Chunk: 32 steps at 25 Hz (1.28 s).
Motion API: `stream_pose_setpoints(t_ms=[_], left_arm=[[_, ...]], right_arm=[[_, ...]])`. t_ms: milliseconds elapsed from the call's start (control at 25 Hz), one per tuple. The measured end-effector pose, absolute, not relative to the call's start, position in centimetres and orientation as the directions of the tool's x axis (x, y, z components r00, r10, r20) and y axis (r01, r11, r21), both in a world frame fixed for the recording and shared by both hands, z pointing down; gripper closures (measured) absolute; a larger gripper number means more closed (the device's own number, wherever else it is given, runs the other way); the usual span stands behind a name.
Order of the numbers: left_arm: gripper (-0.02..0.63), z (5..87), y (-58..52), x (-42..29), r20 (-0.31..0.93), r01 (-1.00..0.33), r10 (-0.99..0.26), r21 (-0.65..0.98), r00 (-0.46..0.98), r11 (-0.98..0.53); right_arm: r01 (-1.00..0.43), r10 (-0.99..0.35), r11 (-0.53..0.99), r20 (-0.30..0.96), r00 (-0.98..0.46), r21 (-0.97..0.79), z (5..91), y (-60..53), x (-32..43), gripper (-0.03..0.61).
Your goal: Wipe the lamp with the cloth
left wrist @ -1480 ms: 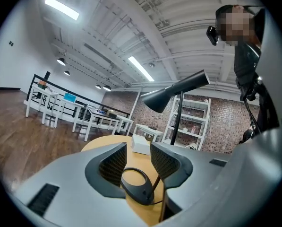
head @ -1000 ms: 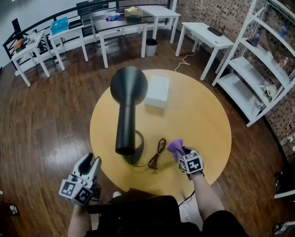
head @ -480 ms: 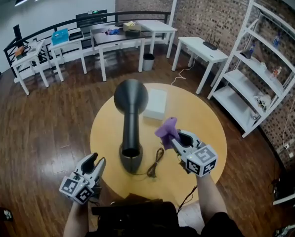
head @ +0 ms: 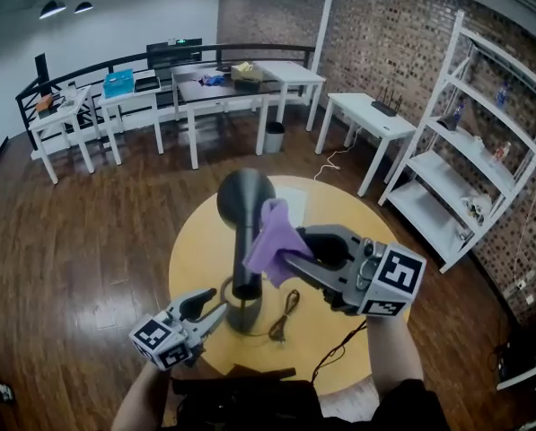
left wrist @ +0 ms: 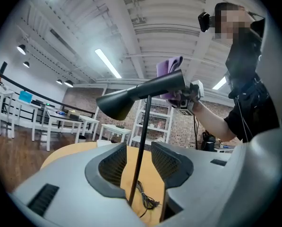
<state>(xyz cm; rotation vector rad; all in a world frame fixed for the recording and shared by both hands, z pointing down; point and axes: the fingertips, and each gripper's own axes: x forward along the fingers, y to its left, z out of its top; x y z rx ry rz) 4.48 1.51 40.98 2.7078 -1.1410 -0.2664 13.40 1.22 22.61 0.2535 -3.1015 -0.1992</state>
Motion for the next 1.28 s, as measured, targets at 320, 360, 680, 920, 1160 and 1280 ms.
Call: stream_pose_setpoints(t_ms=[320, 360, 680, 920, 1160, 1280], left_arm=[[0.457, 40.1, -1.2, 8.0, -0.092, -0.648, -0.669, 0.185, 0.737, -0.739], [0.457, 40.1, -1.4, 8.2, -0.088, -0.643, -0.664, 0.181, 0.743, -0.744], [0.457, 38.4, -2.1, 9.7, -0.144, -0.64, -0.655, 0.139, 0.742, -0.756], [0.457, 39.0, -1.6, 9.6, -0.172, -0.642, -0.661, 0.158, 0.73, -0.75], [0.457, 40.3, -1.4, 10.0, -0.172, -0.653, -0.679, 0.189, 0.713, -0.733], [0.458, 39.9, -1.6, 9.7, -0.173, -0.657, -0.681, 0.178, 0.712, -0.732]], right_arm=[[-0.088, -0.104, 0.989, 0.135, -0.985, 0.117, 25.6, -0.1, 10.3, 0.486], [-0.089, -0.103, 0.991, 0.134, -0.986, 0.1, 26.1, -0.5, 10.0, 0.486], [-0.216, -0.236, 0.969, 0.185, -0.954, 0.124, 27.2, -6.0, 9.4, 0.485], [-0.292, -0.311, 0.95, 0.239, -0.92, 0.112, 28.8, -11.3, 8.5, 0.485], [-0.339, -0.367, 0.93, 0.333, -0.869, 0.139, 30.7, -16.5, 8.6, 0.486], [-0.366, -0.394, 0.919, 0.376, -0.838, 0.148, 30.9, -18.8, 8.2, 0.486]])
